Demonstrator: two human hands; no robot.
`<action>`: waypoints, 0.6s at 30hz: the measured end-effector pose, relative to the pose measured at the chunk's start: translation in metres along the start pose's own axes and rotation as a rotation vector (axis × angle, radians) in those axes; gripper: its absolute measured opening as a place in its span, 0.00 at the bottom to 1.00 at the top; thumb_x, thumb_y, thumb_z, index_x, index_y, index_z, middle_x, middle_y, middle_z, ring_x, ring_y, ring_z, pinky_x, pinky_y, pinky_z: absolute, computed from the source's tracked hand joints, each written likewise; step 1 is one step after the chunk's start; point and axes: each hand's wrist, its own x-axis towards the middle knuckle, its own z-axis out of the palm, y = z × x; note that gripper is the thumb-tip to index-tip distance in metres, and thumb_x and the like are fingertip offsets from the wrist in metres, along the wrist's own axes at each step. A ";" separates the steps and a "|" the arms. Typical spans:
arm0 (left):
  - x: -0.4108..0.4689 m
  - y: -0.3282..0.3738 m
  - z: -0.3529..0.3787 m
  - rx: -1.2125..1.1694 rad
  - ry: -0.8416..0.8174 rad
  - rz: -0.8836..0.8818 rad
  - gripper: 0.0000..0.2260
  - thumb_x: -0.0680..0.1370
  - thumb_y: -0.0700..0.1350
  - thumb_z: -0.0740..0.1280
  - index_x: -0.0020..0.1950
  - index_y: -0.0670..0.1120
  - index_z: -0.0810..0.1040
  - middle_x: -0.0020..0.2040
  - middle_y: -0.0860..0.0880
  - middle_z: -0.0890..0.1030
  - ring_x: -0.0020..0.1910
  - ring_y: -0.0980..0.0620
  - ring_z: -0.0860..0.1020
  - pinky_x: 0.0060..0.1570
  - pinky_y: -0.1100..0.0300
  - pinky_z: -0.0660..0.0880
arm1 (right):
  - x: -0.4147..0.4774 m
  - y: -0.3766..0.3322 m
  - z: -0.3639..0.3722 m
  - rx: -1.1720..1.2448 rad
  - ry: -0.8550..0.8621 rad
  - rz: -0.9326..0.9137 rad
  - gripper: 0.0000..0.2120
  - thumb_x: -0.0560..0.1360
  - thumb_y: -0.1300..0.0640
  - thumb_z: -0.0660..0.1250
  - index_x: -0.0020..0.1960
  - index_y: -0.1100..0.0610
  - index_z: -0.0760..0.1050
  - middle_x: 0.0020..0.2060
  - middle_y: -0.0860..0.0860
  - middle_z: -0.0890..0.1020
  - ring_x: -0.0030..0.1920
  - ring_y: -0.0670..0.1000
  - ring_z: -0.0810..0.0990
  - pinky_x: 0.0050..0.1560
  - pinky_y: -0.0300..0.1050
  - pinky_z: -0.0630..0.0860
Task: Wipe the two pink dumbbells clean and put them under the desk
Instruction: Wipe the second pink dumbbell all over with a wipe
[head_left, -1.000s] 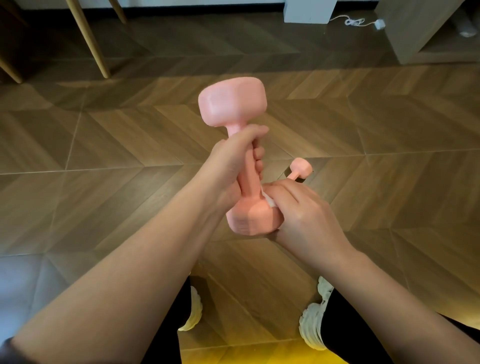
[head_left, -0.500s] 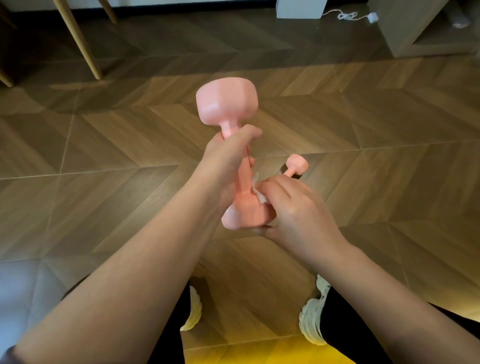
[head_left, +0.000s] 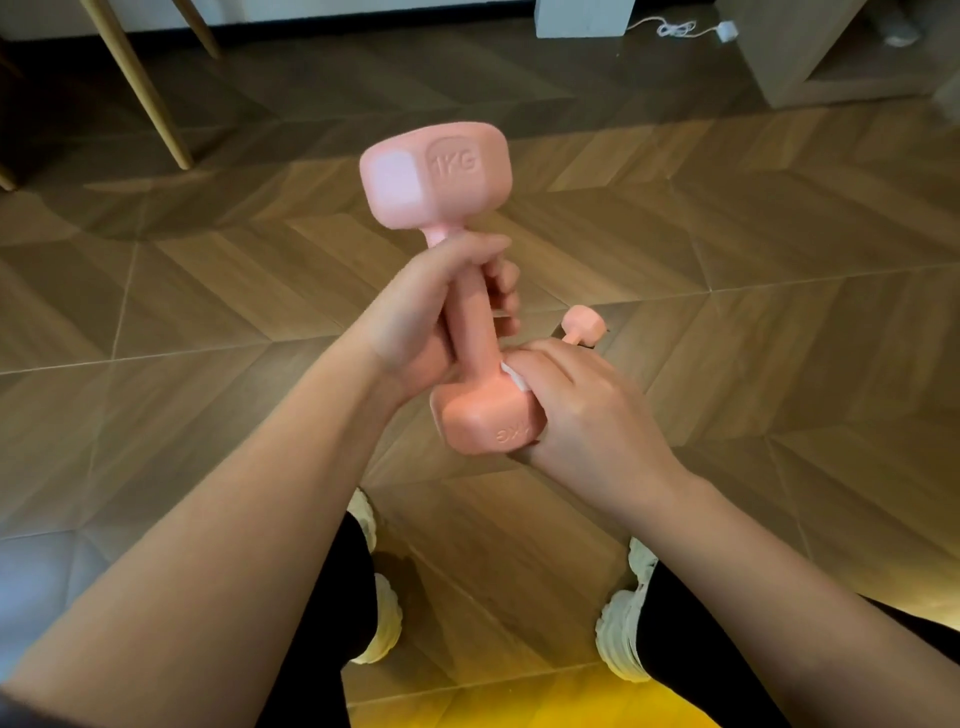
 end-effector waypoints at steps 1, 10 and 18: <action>0.000 0.000 0.001 0.092 0.056 0.020 0.06 0.73 0.45 0.67 0.39 0.45 0.74 0.36 0.48 0.74 0.35 0.52 0.73 0.40 0.57 0.73 | 0.001 0.002 0.000 -0.010 -0.005 0.020 0.26 0.53 0.62 0.82 0.49 0.62 0.79 0.44 0.56 0.81 0.43 0.59 0.81 0.44 0.48 0.73; 0.005 -0.007 0.005 0.028 0.289 -0.067 0.08 0.77 0.45 0.69 0.40 0.49 0.73 0.29 0.52 0.70 0.28 0.54 0.69 0.35 0.59 0.67 | -0.002 0.001 0.005 -0.057 -0.037 -0.025 0.23 0.53 0.62 0.81 0.46 0.62 0.79 0.39 0.55 0.80 0.39 0.60 0.79 0.47 0.45 0.67; 0.000 -0.004 0.003 -0.043 0.011 -0.042 0.15 0.73 0.42 0.66 0.28 0.49 0.67 0.22 0.52 0.64 0.22 0.54 0.62 0.27 0.60 0.64 | -0.004 -0.002 0.011 -0.046 -0.039 -0.018 0.17 0.59 0.57 0.79 0.43 0.61 0.77 0.37 0.54 0.79 0.37 0.59 0.78 0.45 0.48 0.71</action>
